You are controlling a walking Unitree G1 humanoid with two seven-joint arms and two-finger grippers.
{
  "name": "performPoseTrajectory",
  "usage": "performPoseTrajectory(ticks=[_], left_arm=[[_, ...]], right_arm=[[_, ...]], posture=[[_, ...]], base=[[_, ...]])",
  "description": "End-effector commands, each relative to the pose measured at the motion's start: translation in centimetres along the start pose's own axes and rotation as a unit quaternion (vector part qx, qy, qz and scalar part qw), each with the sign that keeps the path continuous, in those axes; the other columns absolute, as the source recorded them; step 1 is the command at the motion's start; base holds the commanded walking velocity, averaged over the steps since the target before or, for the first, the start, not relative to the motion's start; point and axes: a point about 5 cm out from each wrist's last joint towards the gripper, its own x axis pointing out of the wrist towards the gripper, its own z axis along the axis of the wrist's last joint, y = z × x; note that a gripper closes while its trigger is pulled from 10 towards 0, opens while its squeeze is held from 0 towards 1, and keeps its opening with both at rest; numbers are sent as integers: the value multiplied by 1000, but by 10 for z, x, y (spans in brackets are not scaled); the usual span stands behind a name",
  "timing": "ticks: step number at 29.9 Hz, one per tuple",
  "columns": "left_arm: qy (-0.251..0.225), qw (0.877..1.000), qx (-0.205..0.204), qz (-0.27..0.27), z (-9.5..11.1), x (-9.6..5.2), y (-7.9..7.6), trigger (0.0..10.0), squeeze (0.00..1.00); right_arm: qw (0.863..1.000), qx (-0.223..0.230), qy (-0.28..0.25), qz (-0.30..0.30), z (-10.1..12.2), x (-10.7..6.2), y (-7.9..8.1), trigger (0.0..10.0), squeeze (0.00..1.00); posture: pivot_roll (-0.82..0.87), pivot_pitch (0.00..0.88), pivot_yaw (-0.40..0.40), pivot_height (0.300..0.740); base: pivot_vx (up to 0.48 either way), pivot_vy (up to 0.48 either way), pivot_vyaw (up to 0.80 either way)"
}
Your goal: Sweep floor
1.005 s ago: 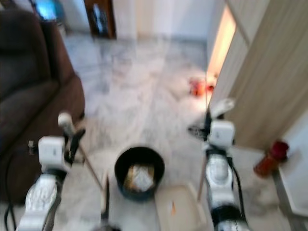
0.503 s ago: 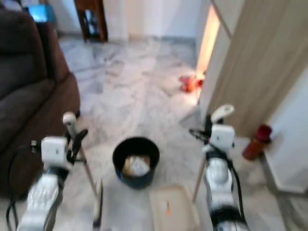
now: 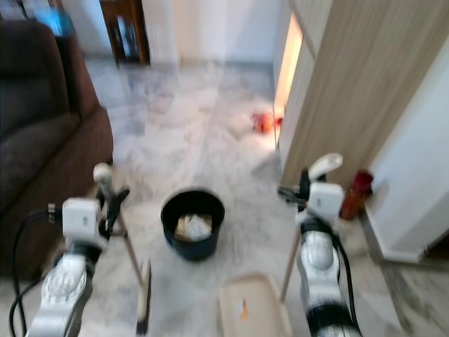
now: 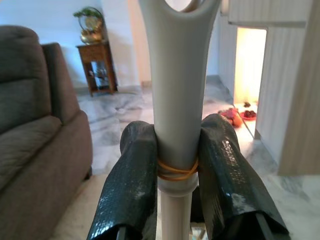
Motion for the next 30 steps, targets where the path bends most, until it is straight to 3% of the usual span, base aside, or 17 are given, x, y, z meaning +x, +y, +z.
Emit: performPoseTrajectory(ticks=[1, 20, 30], left_arm=[[-17, 1000, 4, -3, 7, 4, -2, 10000, 0], [-10, 1000, 12, -3, 5, 5, -2, 10000, 0], [-9, 1000, 12, -5, 6, 7, -2, 10000, 0]], right_arm=[[1000, 3, -13, -4, 7, 7, -2, 10000, 0], [1000, 6, -4, -11, 5, 7, -3, 10000, 0], [1000, 5, 0, -21, 4, 6, -6, 10000, 0]], posture=[[55, 0, -30, 740], [56, 19, -38, 740], [60, 23, -28, 740]], base=[[0, 0, -800], [0, 0, -800], [0, -208, -800]])
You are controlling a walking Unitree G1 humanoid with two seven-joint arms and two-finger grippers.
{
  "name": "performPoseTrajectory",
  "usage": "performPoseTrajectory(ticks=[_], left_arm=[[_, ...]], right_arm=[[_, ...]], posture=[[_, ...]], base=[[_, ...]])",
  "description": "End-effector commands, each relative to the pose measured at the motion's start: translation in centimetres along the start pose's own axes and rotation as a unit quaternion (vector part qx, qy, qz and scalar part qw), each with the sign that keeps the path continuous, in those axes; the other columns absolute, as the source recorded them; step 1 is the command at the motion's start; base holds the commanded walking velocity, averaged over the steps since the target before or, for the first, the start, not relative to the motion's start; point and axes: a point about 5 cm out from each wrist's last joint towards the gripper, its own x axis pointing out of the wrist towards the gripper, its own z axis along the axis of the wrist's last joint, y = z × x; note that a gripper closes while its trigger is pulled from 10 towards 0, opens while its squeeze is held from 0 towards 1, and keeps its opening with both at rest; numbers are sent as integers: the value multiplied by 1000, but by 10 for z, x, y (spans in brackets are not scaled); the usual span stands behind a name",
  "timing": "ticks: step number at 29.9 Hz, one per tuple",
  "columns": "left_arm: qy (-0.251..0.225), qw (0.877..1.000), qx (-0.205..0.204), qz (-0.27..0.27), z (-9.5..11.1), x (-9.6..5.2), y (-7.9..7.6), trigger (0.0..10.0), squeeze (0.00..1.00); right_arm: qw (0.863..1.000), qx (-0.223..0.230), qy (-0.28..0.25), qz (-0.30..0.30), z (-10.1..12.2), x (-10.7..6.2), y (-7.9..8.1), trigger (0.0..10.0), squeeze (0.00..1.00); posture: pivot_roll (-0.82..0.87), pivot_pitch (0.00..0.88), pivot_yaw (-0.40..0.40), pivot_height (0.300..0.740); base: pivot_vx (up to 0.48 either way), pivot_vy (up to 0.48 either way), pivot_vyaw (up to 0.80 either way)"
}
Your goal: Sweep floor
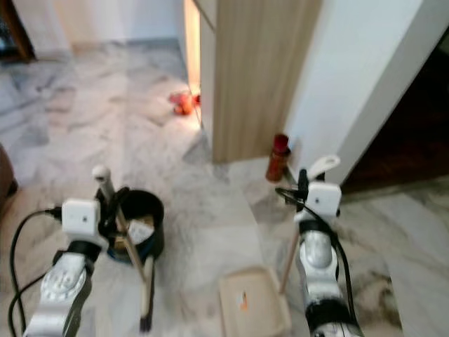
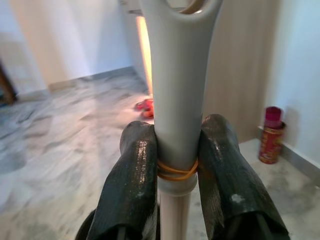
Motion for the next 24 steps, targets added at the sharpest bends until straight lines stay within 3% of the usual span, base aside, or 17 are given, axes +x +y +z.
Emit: performPoseTrajectory(ticks=[1, 11, 24], left_arm=[[-13, 1000, 4, -12, 6, 5, -5, 10000, 0], [-12, 1000, 13, -23, 7, 8, 0, 10000, 0], [-16, 999, 10, -33, 9, 16, -4, 10000, 0]], right_arm=[[1000, -2, -10, -16, 4, 3, -7, 10000, 0], [1000, -2, -5, -15, 0, -3, 2, 10000, 0], [1000, -9, -4, -23, 0, -3, -1, 10000, 0]], posture=[[60, 23, -28, 740], [56, 0, 7, 740], [52, 0, 7, 740]], base=[[0, 0, -800], [0, 0, -800], [0, 0, -800]])
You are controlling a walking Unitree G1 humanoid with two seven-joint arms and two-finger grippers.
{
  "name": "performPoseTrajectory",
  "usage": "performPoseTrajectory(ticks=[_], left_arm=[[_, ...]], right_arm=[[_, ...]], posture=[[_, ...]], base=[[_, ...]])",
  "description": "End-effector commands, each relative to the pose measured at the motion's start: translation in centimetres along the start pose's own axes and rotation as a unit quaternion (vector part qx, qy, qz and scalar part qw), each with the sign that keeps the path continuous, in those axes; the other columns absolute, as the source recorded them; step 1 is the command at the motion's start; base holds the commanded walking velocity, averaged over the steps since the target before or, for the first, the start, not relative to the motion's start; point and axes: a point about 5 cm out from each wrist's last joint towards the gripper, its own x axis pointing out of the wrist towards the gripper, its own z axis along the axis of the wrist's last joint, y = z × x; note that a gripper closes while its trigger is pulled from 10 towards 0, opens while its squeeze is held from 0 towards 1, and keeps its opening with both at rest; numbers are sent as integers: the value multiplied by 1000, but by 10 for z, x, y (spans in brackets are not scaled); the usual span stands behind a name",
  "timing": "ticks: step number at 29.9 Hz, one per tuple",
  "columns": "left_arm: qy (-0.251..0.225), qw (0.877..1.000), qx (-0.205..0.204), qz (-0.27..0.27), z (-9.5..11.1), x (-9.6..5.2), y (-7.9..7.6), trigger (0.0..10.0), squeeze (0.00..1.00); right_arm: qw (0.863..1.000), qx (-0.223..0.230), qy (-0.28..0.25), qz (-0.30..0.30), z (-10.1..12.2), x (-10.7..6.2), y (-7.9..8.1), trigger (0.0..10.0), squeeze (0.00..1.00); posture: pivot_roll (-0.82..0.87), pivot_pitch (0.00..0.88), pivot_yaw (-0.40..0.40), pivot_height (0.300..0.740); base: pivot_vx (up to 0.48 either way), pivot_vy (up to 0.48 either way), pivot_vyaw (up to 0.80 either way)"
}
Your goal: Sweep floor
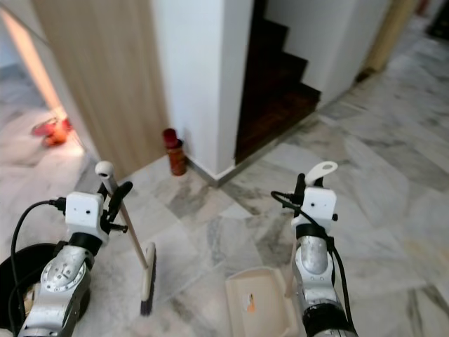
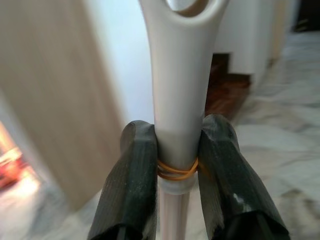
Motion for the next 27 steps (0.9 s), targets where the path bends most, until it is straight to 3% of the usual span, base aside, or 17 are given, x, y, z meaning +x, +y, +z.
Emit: performPoseTrajectory(ticks=[1, 27], left_arm=[[-11, 1000, 0, 2, 4, 3, 3, 10000, 0], [-14, 1000, -12, 2, 5, 3, 0, 10000, 0]], right_arm=[[1000, 5, -21, -3, 10, 6, 1, 10000, 0], [1000, 4, -23, -3, 12, 6, 2, 10000, 0]], posture=[[52, 0, 7, 740], [28, 33, -2, 740]], base=[[0, 0, -800], [0, 0, -800]])
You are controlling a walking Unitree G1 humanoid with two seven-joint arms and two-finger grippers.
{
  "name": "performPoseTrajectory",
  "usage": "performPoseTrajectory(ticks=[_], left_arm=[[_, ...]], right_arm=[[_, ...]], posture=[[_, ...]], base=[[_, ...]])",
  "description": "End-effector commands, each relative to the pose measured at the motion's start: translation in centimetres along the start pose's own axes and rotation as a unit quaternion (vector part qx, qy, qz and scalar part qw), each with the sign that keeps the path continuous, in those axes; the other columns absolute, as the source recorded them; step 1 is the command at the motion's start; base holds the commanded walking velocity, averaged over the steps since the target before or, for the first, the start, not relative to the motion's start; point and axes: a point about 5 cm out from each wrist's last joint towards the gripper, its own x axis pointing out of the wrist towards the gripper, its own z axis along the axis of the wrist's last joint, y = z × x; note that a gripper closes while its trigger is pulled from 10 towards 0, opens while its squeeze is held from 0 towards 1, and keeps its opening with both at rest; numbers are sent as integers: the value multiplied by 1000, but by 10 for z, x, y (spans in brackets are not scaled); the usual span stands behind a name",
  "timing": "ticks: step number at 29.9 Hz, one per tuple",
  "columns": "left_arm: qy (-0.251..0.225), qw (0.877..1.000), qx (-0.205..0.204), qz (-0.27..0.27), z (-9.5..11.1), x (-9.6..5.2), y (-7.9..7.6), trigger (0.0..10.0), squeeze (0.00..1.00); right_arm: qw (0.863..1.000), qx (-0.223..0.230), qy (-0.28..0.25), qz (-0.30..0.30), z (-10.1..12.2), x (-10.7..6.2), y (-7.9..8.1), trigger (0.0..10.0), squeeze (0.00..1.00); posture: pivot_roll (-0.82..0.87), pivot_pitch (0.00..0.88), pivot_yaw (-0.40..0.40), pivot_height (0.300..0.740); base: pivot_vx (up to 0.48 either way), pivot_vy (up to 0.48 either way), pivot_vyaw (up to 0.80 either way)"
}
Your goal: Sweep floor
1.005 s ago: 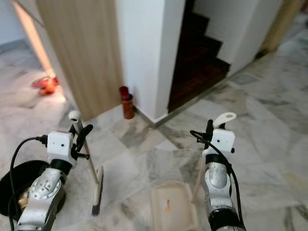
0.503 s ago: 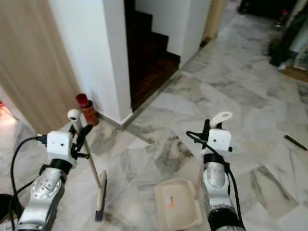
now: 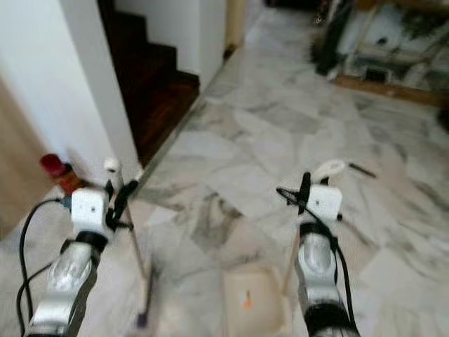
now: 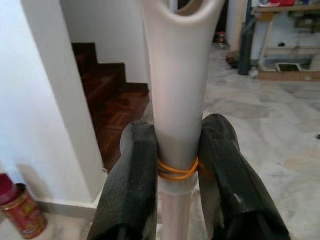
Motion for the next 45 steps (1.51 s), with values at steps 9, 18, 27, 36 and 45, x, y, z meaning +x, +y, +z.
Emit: performPoseTrajectory(ticks=[9, 18, 27, 36, 45], left_arm=[[-20, 1000, 9, -7, 10, 5, 0, 10000, 0], [-18, 1000, 4, -9, 9, 5, -3, 10000, 0], [-15, 1000, 2, -9, 9, 5, -3, 10000, 0], [-13, 1000, 0, -9, 9, 4, -3, 10000, 0], [-12, 1000, -1, -8, 9, 4, -4, 10000, 0]], right_arm=[[1000, 9, -14, -8, 7, 2, -2, 10000, 0], [1000, 8, -29, -8, 11, 2, -1, 10000, 0], [1000, 11, -28, -5, 11, 1, 1, 10000, 0], [999, 13, -33, 3, 13, 1, 4, 10000, 0], [999, 18, -30, 2, 14, 2, 4, 10000, 0]], posture=[[30, 50, 0, 740], [27, 62, 2, 740], [26, 79, 3, 740], [14, 97, 2, 740], [8, 109, 0, 740]], base=[[0, 0, -800], [65, 0, -322], [367, 0, 0], [417, 0, 0], [419, 0, -59]])
